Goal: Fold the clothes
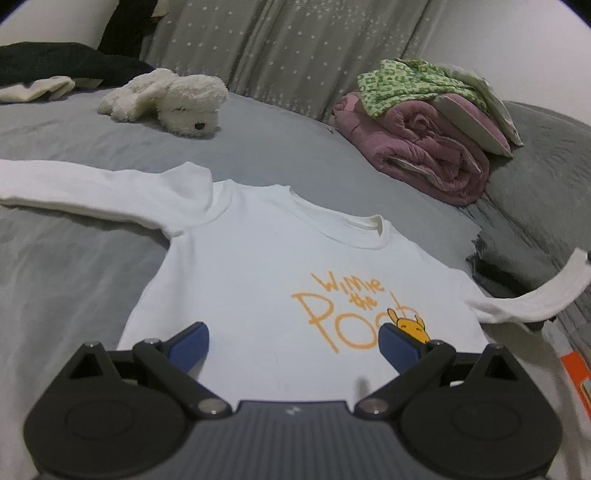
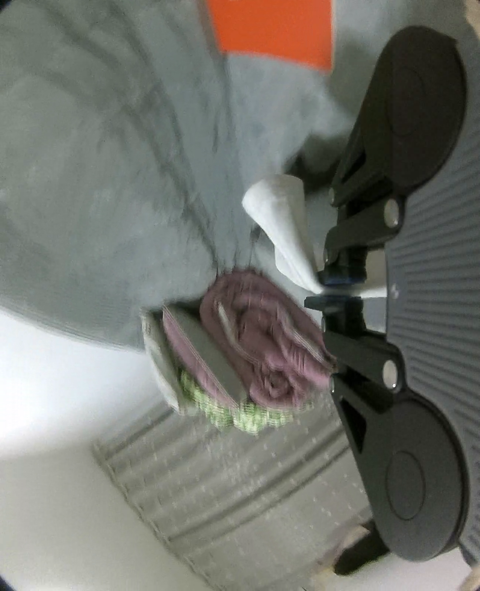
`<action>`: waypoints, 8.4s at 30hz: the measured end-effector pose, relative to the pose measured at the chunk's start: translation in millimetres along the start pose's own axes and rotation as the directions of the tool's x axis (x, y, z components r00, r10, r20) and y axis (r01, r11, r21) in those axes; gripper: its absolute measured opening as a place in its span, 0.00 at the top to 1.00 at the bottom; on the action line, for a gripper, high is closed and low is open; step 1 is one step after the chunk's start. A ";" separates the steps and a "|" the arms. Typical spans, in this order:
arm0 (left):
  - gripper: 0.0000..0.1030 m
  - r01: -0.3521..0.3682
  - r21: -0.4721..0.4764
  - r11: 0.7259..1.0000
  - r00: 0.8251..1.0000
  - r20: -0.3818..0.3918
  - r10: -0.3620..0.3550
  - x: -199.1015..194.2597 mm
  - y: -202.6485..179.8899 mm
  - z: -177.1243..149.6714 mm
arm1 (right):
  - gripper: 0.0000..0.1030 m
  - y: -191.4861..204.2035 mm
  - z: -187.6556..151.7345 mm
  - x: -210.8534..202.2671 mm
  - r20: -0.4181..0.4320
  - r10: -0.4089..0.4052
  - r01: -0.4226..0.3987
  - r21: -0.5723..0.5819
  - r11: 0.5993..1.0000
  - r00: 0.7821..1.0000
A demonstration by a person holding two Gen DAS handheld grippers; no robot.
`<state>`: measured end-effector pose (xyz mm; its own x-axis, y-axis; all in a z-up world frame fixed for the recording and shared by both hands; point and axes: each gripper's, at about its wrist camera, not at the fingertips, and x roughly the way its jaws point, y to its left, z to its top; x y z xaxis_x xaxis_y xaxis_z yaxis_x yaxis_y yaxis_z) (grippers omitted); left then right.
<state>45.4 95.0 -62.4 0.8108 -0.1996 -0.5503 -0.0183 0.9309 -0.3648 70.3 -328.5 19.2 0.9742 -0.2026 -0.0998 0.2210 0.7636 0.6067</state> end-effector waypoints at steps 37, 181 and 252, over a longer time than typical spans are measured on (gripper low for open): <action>0.44 -0.067 -0.120 0.990 0.997 -0.041 0.063 -22.2 64.3 64.9 | 0.92 213.2 -199.6 44.6 -0.516 0.286 -0.491 -0.319 0.811 0.807; 0.96 -0.023 0.617 0.787 0.913 -0.308 0.269 227.1 -289.5 53.9 | 0.84 9.2 -122.3 77.8 -0.713 0.275 -0.467 -0.083 0.880 0.645; 0.27 -0.555 -0.382 0.739 0.763 0.120 0.635 -14.4 178.6 65.5 | 0.37 131.5 -139.8 -4.1 -0.745 0.133 -0.367 -0.158 0.917 0.654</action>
<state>68.7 284.2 -70.5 0.6773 0.4754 -0.5615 -0.6869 0.6820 -0.2512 101.8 -141.5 -10.9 0.7011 0.4258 -0.5719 -0.1475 0.8713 0.4680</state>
